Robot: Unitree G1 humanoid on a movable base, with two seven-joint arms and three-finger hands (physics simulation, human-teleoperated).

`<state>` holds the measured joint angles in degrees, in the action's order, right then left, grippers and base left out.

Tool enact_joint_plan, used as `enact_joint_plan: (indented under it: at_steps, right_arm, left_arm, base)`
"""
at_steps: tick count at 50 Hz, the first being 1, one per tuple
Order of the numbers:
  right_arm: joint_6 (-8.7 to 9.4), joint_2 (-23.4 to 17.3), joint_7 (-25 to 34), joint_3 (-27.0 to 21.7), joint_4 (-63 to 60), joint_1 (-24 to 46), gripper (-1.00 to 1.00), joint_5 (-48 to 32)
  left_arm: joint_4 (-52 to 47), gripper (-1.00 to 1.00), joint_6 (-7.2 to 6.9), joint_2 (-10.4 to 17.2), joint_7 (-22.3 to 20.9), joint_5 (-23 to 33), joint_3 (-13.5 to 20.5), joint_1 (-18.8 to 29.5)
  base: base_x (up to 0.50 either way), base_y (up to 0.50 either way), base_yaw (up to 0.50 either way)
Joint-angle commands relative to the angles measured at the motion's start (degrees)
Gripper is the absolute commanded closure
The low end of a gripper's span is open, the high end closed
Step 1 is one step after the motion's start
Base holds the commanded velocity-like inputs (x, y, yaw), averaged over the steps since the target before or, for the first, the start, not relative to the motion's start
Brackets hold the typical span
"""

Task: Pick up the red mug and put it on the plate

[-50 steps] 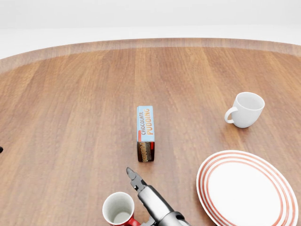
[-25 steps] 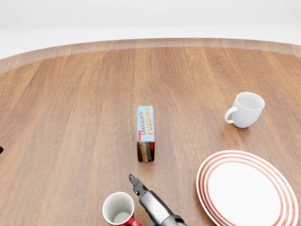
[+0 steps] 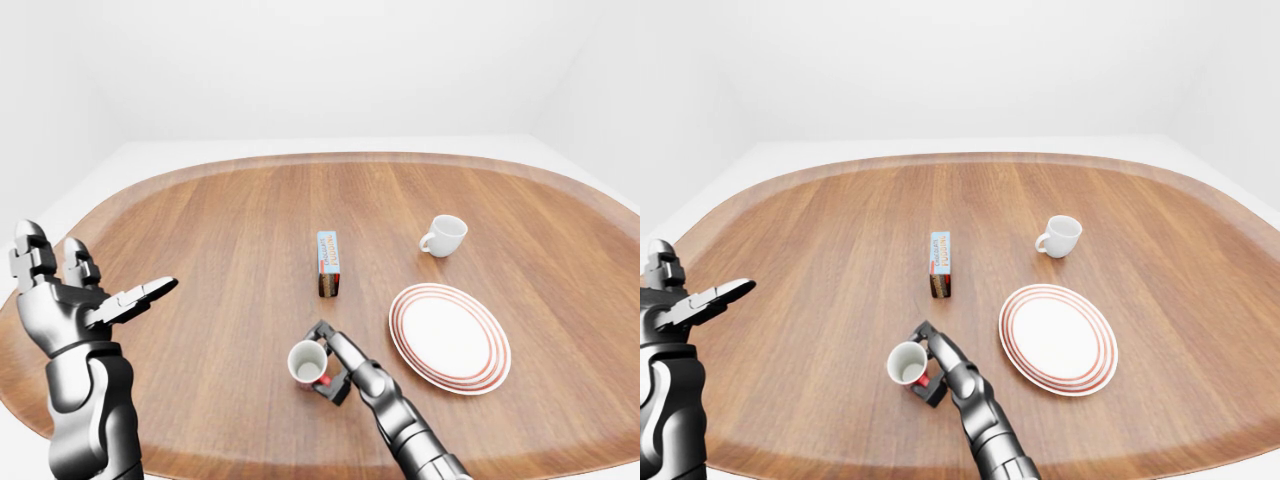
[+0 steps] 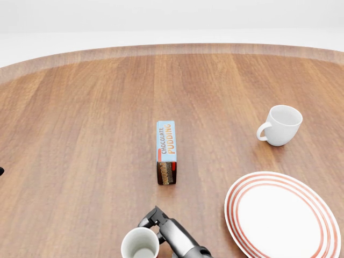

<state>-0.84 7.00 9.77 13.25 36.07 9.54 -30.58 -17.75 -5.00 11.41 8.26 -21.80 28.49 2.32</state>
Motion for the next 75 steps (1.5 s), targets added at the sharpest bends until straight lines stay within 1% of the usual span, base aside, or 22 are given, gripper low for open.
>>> enact_joint_plan:
  at_steps: [1,5,6,7,10,16,18,21,25,27,31,37,44,47,50,53,54,57,58,67,72,75]
  right_arm:
    - [0.82,0.0,0.4,-0.35,-2.09,-0.41,1.0,0.66]
    - [3.3,-0.33,1.2,-0.48,-6.65,-0.38,1.0,1.0]
    - [4.17,-0.35,1.42,-0.38,-7.99,-0.42,1.0,0.9]
    - [5.84,-0.55,2.64,-0.54,-10.74,0.48,1.0,0.63]
    - [5.84,-1.42,6.18,-1.76,-19.75,2.24,1.0,0.86]
    - [5.84,-5.41,10.27,-7.64,-26.5,10.15,1.0,3.64]
    - [5.84,-8.0,12.04,-10.78,-29.67,13.05,1.0,5.39]
    - [5.84,-13.27,13.11,-15.04,-29.56,18.8,1.0,6.78]
    - [5.84,-17.67,14.26,-17.81,-30.23,21.66,1.0,8.35]
    - [5.84,-22.05,14.16,-20.83,-28.58,22.64,1.0,8.75]
    - [5.84,-26.07,13.97,-23.86,-26.86,20.38,1.0,10.79]
    - [5.84,-31.33,10.43,-28.38,-17.72,16.96,1.0,13.53]
    - [5.84,-38.01,9.84,-33.92,-10.72,13.45,1.0,18.76]
    - [5.84,-39.38,9.71,-35.51,-9.14,10.29,1.0,20.16]
    - [5.84,-40.09,7.98,-35.45,-3.83,9.84,1.0,20.41]
    - [1.21,-40.51,6.17,-34.97,3.3,9.04,1.0,20.87]
    - [0.96,-40.63,6.06,-34.81,3.71,9.12,1.0,21.03]
    - [-3.52,-41.33,4.87,-34.15,11.34,9.65,1.0,22.24]
    - [-4.16,-41.58,4.53,-33.62,13.38,10.0,1.0,22.51]
    - [-4.16,-41.56,3.02,-29.71,23.81,12.35,1.0,24.12]
    - [-4.16,-41.02,5.88,-29.32,23.69,12.51,1.0,26.43]
    - [-4.16,-41.13,6.11,-29.1,25.25,13.02,1.0,26.79]
  left_arm:
    - [-0.28,-1.0,0.0,-0.01,0.06,-0.01,0.01,-0.01]
    - [-0.17,-1.0,0.0,0.0,0.05,0.07,-0.04,0.03]
    - [-0.29,-1.0,0.0,-0.02,0.06,0.06,-0.05,0.0]
    - [-0.52,-1.0,0.0,-0.03,0.12,-0.01,0.0,-0.05]
    - [-0.77,-1.0,0.0,-0.02,0.19,0.05,-0.09,0.0]
    - [-0.96,-1.0,0.0,-0.14,0.19,0.16,-0.09,-0.02]
    - [-1.14,-1.0,0.0,-0.13,0.17,0.15,0.01,-0.03]
    - [-0.83,-1.0,0.0,-0.2,0.07,0.74,-0.37,-0.02]
    - [-1.23,-1.0,0.0,-0.16,0.13,0.88,-0.16,-0.04]
    - [-1.48,-1.0,0.0,-0.24,0.09,0.94,-0.21,-0.12]
    - [-1.03,-1.0,0.0,-0.16,0.07,1.01,-0.13,0.02]
    - [-0.67,-1.0,0.0,-0.12,0.0,1.15,-0.14,0.13]
    - [-1.48,-1.0,0.0,-0.02,0.17,0.83,0.03,0.07]
    - [-0.98,-1.0,0.0,-0.12,0.02,1.15,-0.18,0.12]
    - [-1.16,-1.0,0.0,-0.12,0.05,1.22,-0.2,0.09]
    - [-1.22,-1.0,0.0,0.01,0.12,1.09,0.0,0.17]
    - [-1.22,-1.0,0.0,0.01,0.13,1.08,0.0,0.17]
    - [-1.61,-1.0,0.0,-0.05,0.17,1.18,-0.09,0.08]
    - [-1.86,-1.0,0.0,-0.06,0.2,1.11,-0.02,0.03]
    - [-1.45,-1.0,0.0,-0.04,0.13,1.26,-0.03,0.26]
    - [-1.66,-1.0,0.0,-0.04,0.2,1.27,-0.05,0.26]
    - [-1.6,-1.0,0.0,-0.06,0.18,1.3,-0.08,0.23]
  base:
    - [0.0,0.0,0.0]
    - [0.0,0.0,0.0]
    - [0.0,0.0,0.0]
    - [0.0,0.0,0.0]
    - [0.0,0.0,0.0]
    - [0.0,0.0,0.0]
    - [0.0,0.0,0.0]
    - [0.0,0.0,0.0]
    - [0.0,0.0,0.0]
    - [0.0,0.0,0.0]
    - [0.0,0.0,0.0]
    - [0.0,0.0,0.0]
    - [0.0,0.0,0.0]
    - [0.0,0.0,0.0]
    - [0.0,0.0,0.0]
    - [0.0,0.0,0.0]
    - [0.0,0.0,0.0]
    - [0.0,0.0,0.0]
    - [0.0,0.0,0.0]
    - [0.0,0.0,0.0]
    - [0.0,0.0,0.0]
    - [0.0,0.0,0.0]
